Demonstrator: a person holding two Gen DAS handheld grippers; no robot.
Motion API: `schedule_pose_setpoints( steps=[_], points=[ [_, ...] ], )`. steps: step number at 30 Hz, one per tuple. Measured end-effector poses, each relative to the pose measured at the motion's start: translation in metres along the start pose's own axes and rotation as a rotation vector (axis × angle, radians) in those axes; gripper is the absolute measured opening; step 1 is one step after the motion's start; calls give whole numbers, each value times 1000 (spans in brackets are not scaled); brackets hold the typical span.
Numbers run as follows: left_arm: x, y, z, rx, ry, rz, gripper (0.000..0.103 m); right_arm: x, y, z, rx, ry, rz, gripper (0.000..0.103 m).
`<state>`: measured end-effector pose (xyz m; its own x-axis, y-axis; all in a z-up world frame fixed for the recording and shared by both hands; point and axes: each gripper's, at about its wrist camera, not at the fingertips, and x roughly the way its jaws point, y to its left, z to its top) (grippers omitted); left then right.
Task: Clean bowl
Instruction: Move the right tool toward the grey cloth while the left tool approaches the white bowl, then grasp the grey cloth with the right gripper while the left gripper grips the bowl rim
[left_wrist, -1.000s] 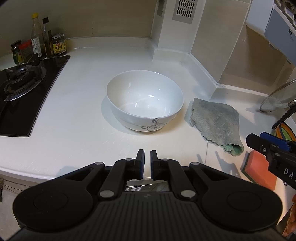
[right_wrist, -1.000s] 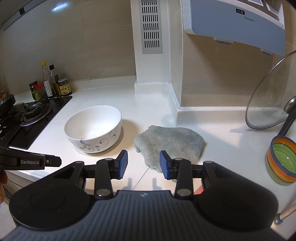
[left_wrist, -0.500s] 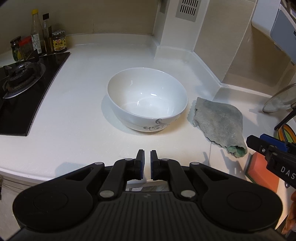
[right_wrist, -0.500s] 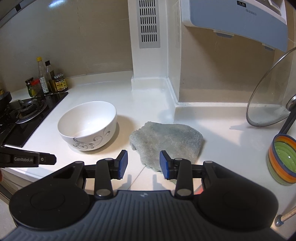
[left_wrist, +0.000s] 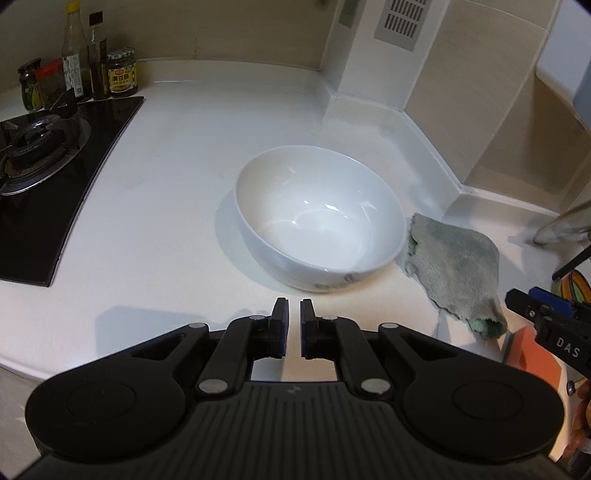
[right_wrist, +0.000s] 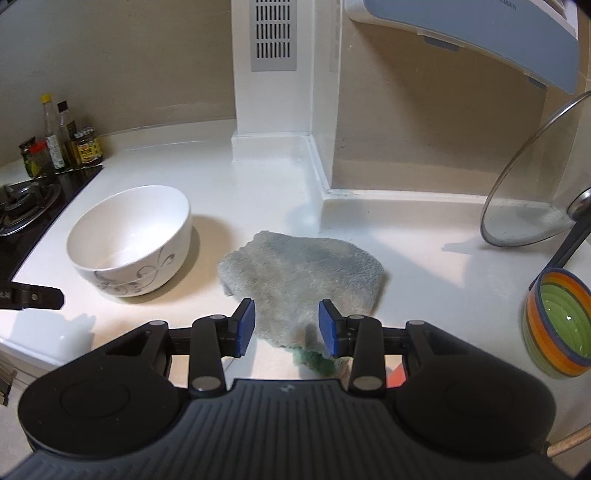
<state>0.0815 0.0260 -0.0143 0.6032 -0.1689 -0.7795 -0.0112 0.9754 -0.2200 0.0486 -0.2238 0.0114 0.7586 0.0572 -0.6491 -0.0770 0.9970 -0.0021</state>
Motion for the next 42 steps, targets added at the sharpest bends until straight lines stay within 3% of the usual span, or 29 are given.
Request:
schedule_pose_setpoints(
  steps=[6, 12, 18, 25, 36, 42],
  points=[
    [8, 24, 34, -21, 10, -41, 4, 10, 3, 12, -3, 16, -47, 33],
    [22, 38, 63, 33, 45, -67, 4, 21, 6, 23, -5, 17, -84, 33],
    [40, 37, 76, 31, 90, -53, 4, 37, 2, 32, 10, 20, -99, 33],
    [52, 30, 82, 48, 126, 6, 6, 59, -16, 32, 38, 46, -60, 33],
    [83, 23, 105, 112, 264, 39, 8, 86, -29, 17, 88, 114, -41, 35],
    [90, 20, 106, 172, 268, 38, 7, 98, -33, 18, 105, 138, -32, 38]
  ],
)
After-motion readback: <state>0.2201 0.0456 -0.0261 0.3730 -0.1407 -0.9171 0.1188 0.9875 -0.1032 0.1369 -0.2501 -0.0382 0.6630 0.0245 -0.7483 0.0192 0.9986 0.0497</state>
